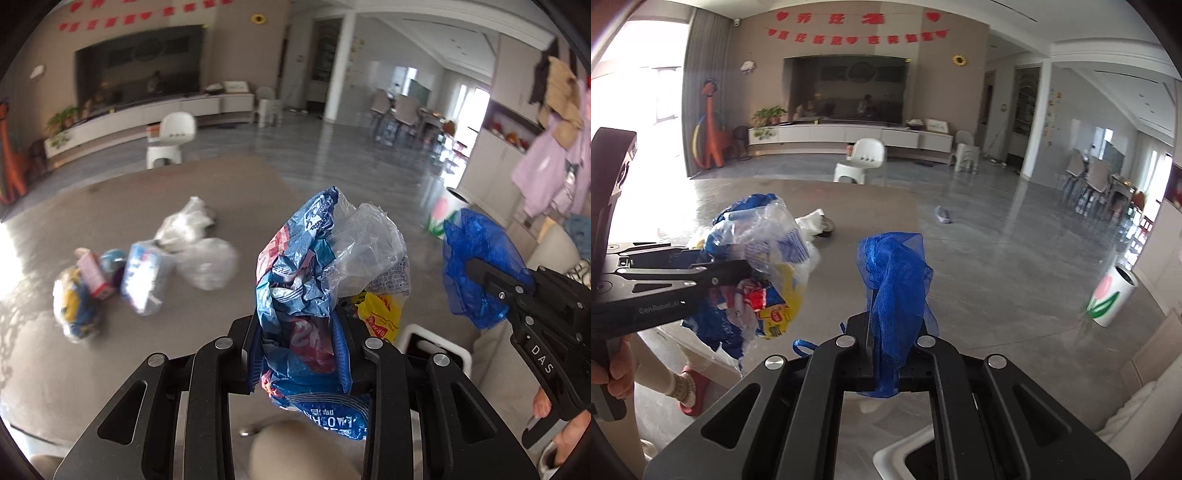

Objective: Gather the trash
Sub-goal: 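Carry both items to the white bin and open both tools to drop them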

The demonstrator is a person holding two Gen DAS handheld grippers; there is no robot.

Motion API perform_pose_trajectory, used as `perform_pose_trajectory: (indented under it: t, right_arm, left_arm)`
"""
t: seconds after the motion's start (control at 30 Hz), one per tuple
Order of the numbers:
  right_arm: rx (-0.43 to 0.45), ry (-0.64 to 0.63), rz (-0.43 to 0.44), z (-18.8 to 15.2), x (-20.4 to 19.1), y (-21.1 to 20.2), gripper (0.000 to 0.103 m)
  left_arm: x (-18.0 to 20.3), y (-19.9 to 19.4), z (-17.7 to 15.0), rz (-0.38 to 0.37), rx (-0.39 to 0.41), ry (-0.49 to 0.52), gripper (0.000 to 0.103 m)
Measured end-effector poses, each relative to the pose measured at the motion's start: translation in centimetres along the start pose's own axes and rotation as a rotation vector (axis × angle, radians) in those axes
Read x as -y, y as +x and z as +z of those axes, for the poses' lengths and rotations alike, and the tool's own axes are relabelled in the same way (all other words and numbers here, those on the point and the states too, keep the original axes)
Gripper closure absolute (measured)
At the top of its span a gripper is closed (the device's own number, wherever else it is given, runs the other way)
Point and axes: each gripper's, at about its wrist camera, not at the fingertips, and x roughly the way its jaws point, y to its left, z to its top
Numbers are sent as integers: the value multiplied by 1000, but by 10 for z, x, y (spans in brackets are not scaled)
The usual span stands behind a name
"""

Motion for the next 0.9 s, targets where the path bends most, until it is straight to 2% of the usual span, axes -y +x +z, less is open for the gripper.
perform_pose_trajectory:
  t: [0.2, 0.37, 0.57, 0.8, 0.83, 0.87, 0.9]
  right_arm:
    - [-9, 62, -125, -27, 45, -24, 98]
    - [-33, 109, -206, -51, 75, -28, 98]
    - [-75, 160, -237, -85, 95, -26, 98]
    - [-118, 211, -252, -109, 119, -23, 98]
    - [-125, 218, -257, -113, 122, -20, 98]
    - [-133, 224, -259, -116, 124, -17, 98]
    - [-142, 230, -260, -119, 127, -15, 98]
  left_arm:
    - [69, 27, -6, -118, -46, 92, 72]
    - [125, 56, -16, -206, -101, 164, 72]
    - [174, 83, -34, -265, -148, 242, 72]
    - [209, 109, -43, -277, -199, 315, 70]
    - [211, 113, -42, -274, -203, 320, 68]
    - [215, 120, -44, -275, -218, 333, 50]
    - [222, 125, -47, -273, -244, 349, 14]
